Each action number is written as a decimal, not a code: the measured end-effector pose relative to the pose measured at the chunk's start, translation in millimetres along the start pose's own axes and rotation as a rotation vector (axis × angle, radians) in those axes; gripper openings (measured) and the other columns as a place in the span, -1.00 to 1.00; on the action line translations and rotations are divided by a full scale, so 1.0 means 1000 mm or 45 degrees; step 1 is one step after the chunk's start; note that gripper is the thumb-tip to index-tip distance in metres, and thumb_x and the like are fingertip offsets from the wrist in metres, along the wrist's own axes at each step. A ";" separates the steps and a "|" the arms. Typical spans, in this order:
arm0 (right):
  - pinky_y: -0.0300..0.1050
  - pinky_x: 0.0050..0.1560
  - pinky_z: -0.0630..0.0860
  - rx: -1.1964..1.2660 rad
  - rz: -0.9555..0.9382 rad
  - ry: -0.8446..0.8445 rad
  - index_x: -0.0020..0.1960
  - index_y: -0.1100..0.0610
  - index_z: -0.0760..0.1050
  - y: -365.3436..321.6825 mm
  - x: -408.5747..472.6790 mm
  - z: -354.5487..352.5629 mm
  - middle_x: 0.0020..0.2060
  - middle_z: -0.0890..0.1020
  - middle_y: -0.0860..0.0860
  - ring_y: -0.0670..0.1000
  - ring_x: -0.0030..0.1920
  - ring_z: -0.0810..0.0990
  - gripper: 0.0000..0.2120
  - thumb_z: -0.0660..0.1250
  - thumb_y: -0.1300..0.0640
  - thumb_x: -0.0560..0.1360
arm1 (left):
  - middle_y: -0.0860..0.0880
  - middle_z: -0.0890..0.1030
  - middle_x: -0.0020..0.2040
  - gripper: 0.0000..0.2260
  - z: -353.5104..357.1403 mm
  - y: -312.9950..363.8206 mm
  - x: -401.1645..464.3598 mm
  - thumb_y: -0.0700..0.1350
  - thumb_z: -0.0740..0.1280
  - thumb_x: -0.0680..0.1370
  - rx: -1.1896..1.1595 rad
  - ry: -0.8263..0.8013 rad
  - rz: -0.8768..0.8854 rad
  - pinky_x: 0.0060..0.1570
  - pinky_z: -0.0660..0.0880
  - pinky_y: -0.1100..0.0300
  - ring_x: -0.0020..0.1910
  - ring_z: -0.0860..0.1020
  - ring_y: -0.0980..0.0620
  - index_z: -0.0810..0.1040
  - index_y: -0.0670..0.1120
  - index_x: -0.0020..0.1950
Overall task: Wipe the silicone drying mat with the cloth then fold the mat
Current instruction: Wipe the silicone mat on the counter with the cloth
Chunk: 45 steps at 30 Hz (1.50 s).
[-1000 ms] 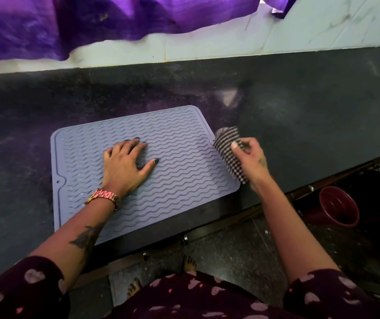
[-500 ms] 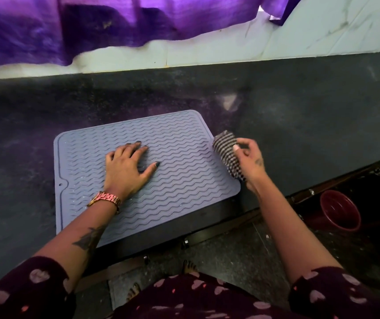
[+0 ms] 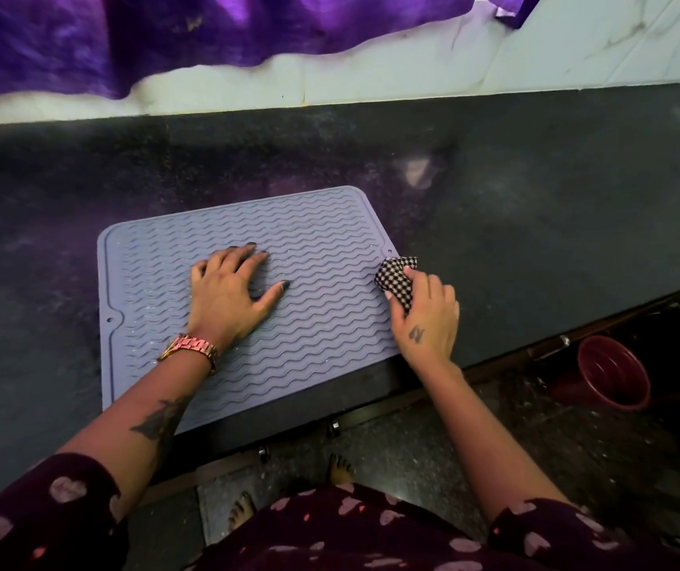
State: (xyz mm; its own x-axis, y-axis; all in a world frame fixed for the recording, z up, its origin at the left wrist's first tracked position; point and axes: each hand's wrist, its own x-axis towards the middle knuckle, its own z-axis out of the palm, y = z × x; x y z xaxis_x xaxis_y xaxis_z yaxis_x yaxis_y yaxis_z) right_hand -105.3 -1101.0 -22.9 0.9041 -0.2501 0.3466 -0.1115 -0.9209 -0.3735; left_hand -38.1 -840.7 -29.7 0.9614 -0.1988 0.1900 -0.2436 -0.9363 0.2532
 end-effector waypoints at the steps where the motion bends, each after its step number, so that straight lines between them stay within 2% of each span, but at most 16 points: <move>1: 0.04 -0.06 0.37 -0.065 -0.005 0.023 0.21 0.20 0.46 -0.001 0.001 0.002 0.02 0.55 0.14 0.18 -0.04 0.46 -0.63 0.32 0.03 0.48 | -0.01 0.46 0.35 -0.34 0.000 0.000 0.000 0.38 -0.01 0.44 0.003 -0.002 -0.001 0.23 0.21 -0.02 0.31 0.36 -0.05 0.44 0.02 0.34; 3: 0.04 -0.03 0.37 -0.017 -0.018 -0.010 0.21 0.21 0.46 0.003 0.007 0.001 0.03 0.54 0.15 0.19 -0.02 0.45 -0.64 0.32 0.05 0.48 | -0.01 0.45 0.36 -0.34 -0.001 0.001 0.000 0.38 -0.02 0.45 0.012 -0.009 0.002 0.23 0.21 -0.02 0.32 0.35 -0.05 0.44 0.02 0.35; 6: 0.03 0.08 0.43 0.364 0.075 -0.131 0.20 0.18 0.45 0.012 0.022 -0.007 0.08 0.55 0.11 0.14 0.06 0.49 -0.65 0.35 0.09 0.47 | -0.02 0.45 0.36 -0.33 -0.002 0.001 0.000 0.38 -0.03 0.44 0.012 -0.010 0.004 0.23 0.20 -0.01 0.32 0.35 -0.05 0.43 0.02 0.36; 8: 0.00 0.14 0.43 0.504 0.158 -0.080 0.24 0.15 0.43 0.013 0.026 -0.011 0.12 0.55 0.07 0.08 0.12 0.50 -0.63 0.35 0.08 0.48 | -0.02 0.45 0.36 -0.33 -0.002 0.002 -0.001 0.38 -0.03 0.44 0.002 -0.005 0.004 0.23 0.20 -0.01 0.32 0.35 -0.05 0.43 0.02 0.35; 13: 0.02 0.03 0.35 0.053 -0.083 -0.161 0.35 0.15 0.34 0.001 0.020 0.002 0.12 0.47 0.18 0.18 0.06 0.42 -0.57 0.28 0.08 0.51 | -0.02 0.44 0.37 -0.32 -0.004 0.003 -0.001 0.38 -0.04 0.43 0.005 -0.004 0.005 0.22 0.20 -0.01 0.32 0.35 -0.05 0.43 0.01 0.36; 16: -0.01 0.08 0.33 0.187 0.032 -0.233 0.37 0.13 0.31 0.000 0.030 0.000 0.15 0.43 0.19 0.19 0.13 0.39 -0.55 0.28 0.10 0.51 | -0.02 0.44 0.37 -0.32 -0.005 0.003 -0.001 0.38 -0.05 0.44 0.006 -0.012 0.002 0.23 0.21 -0.01 0.32 0.35 -0.05 0.42 0.01 0.36; 18: -0.05 0.06 0.31 0.298 0.056 -0.206 0.39 0.10 0.30 -0.007 0.028 0.000 0.15 0.43 0.19 0.17 0.13 0.38 -0.53 0.29 0.10 0.51 | -0.02 0.44 0.37 -0.32 -0.005 0.003 -0.001 0.39 -0.05 0.44 0.013 -0.017 0.000 0.23 0.21 -0.01 0.32 0.35 -0.05 0.42 0.01 0.37; 19: -0.06 0.05 0.31 0.292 0.029 -0.193 0.40 0.09 0.28 -0.014 0.023 0.002 0.14 0.43 0.18 0.16 0.12 0.38 -0.52 0.28 0.09 0.51 | -0.01 0.44 0.37 -0.32 -0.004 0.003 -0.001 0.39 -0.05 0.44 0.017 -0.017 0.001 0.23 0.21 -0.01 0.32 0.34 -0.05 0.41 0.02 0.37; 23: 0.02 0.12 0.34 -0.069 -0.112 -0.183 0.44 0.03 0.24 -0.032 0.005 0.016 0.19 0.41 0.15 0.15 0.09 0.38 -0.50 0.23 0.07 0.51 | -0.01 0.43 0.38 -0.32 -0.004 0.003 -0.001 0.39 -0.05 0.44 0.023 -0.020 -0.006 0.24 0.20 0.00 0.33 0.34 -0.04 0.41 0.02 0.37; 28: -0.06 0.05 0.35 0.155 -0.043 -0.208 0.42 0.02 0.24 -0.045 0.006 0.013 0.16 0.40 0.14 0.11 0.11 0.38 -0.50 0.26 0.07 0.51 | -0.02 0.43 0.37 -0.31 -0.003 0.002 -0.001 0.39 -0.06 0.44 0.012 -0.021 0.000 0.25 0.20 -0.02 0.33 0.34 -0.05 0.41 0.01 0.37; 31: -0.02 0.05 0.38 0.019 -0.234 -0.219 0.43 -0.02 0.23 -0.069 -0.021 0.023 0.16 0.43 0.14 0.12 0.10 0.40 -0.49 0.25 0.07 0.50 | -0.02 0.44 0.37 -0.32 -0.002 0.002 -0.001 0.39 -0.04 0.44 0.024 -0.019 -0.002 0.24 0.20 -0.02 0.33 0.34 -0.06 0.41 0.02 0.37; 33: 0.02 0.07 0.37 -0.061 -0.271 -0.226 0.44 -0.03 0.21 -0.071 -0.024 0.024 0.18 0.43 0.13 0.12 0.12 0.39 -0.50 0.21 0.05 0.52 | -0.03 0.43 0.37 -0.32 -0.002 0.002 -0.001 0.39 -0.05 0.44 0.037 -0.020 -0.005 0.24 0.20 -0.01 0.33 0.34 -0.06 0.41 0.02 0.37; 38: -0.07 0.06 0.39 0.219 -0.259 -0.362 0.43 0.01 0.25 -0.057 -0.007 0.015 0.16 0.41 0.11 0.07 0.11 0.37 -0.49 0.27 0.09 0.51 | -0.04 0.44 0.37 -0.31 -0.002 0.001 -0.002 0.39 -0.05 0.44 0.019 -0.016 -0.002 0.24 0.19 0.00 0.33 0.35 -0.06 0.43 0.00 0.36; 40: -0.12 -0.02 0.36 0.242 -0.219 -0.257 0.40 0.05 0.30 -0.049 -0.012 0.009 0.11 0.45 0.11 0.07 0.06 0.40 -0.51 0.29 0.11 0.49 | -0.04 0.42 0.38 -0.31 -0.002 0.000 -0.003 0.39 -0.05 0.44 -0.008 -0.025 -0.002 0.26 0.18 -0.01 0.35 0.34 -0.06 0.42 -0.01 0.36; 42: -0.03 -0.05 0.42 0.114 -0.216 -0.162 0.39 0.08 0.33 -0.042 -0.022 0.006 0.08 0.48 0.15 0.12 0.01 0.43 -0.51 0.30 0.14 0.47 | -0.05 0.41 0.39 -0.33 -0.003 -0.001 -0.004 0.36 -0.02 0.44 -0.063 -0.028 -0.010 0.30 0.16 -0.02 0.36 0.33 -0.06 0.42 -0.01 0.36; 45: 0.07 0.01 0.44 0.034 -0.264 -0.239 0.40 0.08 0.33 -0.035 -0.024 0.005 0.10 0.48 0.17 0.15 0.04 0.43 -0.51 0.28 0.14 0.49 | -0.05 0.39 0.40 -0.40 -0.008 -0.006 -0.004 0.31 0.07 0.45 -0.116 -0.005 -0.041 0.30 0.19 -0.02 0.35 0.34 -0.08 0.43 -0.01 0.35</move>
State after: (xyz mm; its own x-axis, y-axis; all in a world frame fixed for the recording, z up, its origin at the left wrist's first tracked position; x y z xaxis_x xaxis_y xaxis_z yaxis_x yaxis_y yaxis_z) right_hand -120.9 -1060.9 -22.0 0.9673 0.0046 0.2535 0.0921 -0.9378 -0.3346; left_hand -41.7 -832.3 -24.8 0.9694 -0.1705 0.1767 -0.2231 -0.9121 0.3440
